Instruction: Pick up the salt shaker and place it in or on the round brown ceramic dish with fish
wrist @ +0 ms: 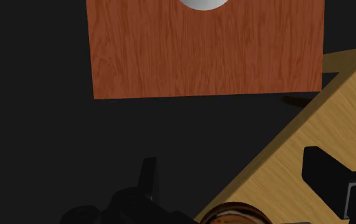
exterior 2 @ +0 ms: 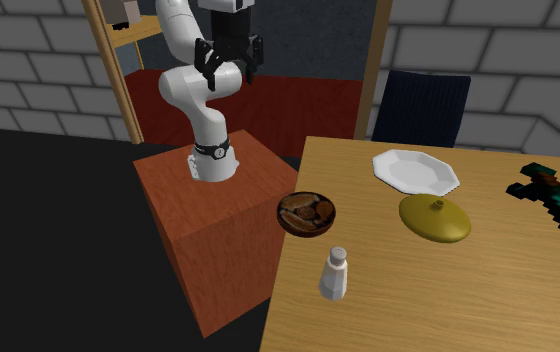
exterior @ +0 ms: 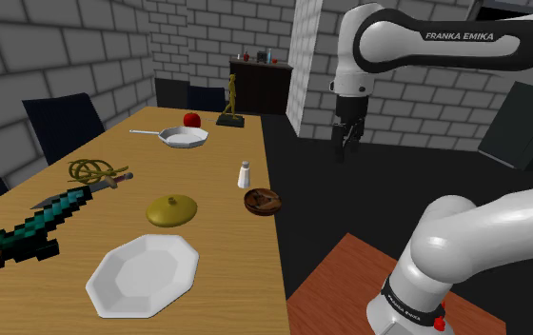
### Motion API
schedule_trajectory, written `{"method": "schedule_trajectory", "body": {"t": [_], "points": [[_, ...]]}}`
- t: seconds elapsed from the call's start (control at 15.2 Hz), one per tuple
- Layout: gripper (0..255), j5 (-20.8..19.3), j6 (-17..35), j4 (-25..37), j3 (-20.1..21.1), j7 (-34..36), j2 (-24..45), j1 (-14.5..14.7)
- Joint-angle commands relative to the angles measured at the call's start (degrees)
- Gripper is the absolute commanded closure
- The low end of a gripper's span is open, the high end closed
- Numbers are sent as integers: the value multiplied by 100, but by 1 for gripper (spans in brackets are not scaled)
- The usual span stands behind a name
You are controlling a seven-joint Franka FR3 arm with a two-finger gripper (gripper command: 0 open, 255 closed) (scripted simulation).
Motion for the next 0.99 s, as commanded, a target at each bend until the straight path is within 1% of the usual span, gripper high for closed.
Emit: {"method": "schedule_trajectory", "body": {"t": [0.0, 0.46, 0.92], "points": [[0, 0, 0, 0, 0, 0, 0, 0], [0, 38, 1058, 496, -57, -2, 1485, 31], [0, 110, 1795, 1362, -100, -39, 3020, 59]]}}
